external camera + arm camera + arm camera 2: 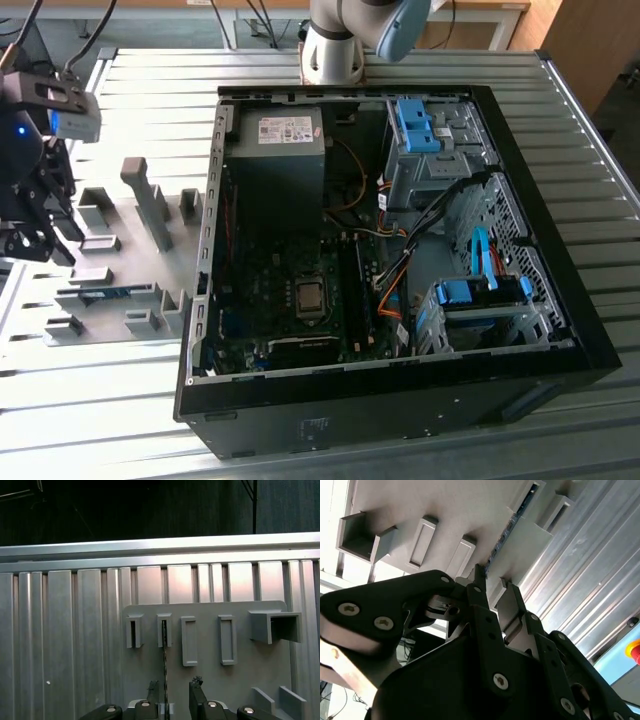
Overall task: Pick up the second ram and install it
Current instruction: 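Pick up the second ram and move it above second insertion slot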
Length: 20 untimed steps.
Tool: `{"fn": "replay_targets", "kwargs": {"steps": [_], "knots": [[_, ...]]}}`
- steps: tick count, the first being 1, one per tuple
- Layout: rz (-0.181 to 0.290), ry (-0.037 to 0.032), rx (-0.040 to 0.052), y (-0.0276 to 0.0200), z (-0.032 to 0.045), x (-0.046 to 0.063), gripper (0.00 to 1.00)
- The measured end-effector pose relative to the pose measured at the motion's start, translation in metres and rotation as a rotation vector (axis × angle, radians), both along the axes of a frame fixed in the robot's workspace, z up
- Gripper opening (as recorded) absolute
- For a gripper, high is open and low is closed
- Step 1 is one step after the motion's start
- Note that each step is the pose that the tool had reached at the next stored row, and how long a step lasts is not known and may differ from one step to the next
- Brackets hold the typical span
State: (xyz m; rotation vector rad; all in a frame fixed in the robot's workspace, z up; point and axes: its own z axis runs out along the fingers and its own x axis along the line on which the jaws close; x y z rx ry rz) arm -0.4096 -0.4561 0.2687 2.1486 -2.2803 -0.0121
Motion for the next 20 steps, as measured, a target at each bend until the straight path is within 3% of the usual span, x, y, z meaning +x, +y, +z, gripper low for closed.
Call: {"fn": "replay_targets", "kwargs": {"steps": [9,20], "knots": [[0.000,0.0005,-0.0002,-0.0019,-0.0048,0.000,0.37],[0.000,0.0005,-0.0002,-0.0050,-0.0206,0.000,0.37]]}}
